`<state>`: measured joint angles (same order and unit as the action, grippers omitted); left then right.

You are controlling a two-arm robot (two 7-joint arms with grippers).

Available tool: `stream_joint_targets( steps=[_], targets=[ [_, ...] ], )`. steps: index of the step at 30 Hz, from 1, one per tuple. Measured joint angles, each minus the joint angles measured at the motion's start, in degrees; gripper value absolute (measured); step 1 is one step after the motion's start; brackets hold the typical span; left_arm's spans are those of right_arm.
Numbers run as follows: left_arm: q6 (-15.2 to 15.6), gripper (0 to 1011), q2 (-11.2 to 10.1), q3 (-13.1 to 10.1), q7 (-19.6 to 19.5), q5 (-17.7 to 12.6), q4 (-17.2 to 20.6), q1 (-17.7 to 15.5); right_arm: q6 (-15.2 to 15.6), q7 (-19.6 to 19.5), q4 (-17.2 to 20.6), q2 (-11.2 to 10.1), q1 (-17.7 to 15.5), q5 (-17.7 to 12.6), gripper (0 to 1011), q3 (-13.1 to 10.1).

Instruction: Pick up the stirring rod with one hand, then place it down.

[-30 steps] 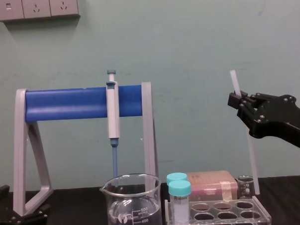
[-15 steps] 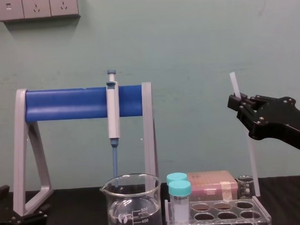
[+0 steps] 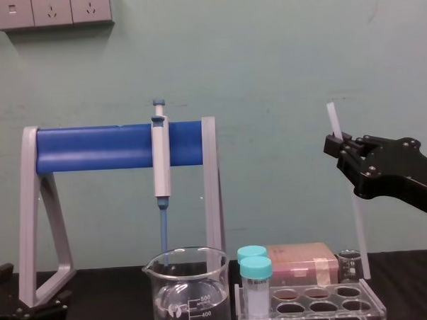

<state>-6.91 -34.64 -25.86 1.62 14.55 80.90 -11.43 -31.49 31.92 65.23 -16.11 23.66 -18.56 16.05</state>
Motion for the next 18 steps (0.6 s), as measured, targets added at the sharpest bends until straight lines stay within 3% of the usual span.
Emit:
stream_joint_targets(
  steps=[18],
  targets=[
    [0.0,1000,0.0,0.0,0.0,0.0,0.0,0.0,-0.1,0.1,0.0,0.0,0.1,0.0,71,0.0]
  ],
)
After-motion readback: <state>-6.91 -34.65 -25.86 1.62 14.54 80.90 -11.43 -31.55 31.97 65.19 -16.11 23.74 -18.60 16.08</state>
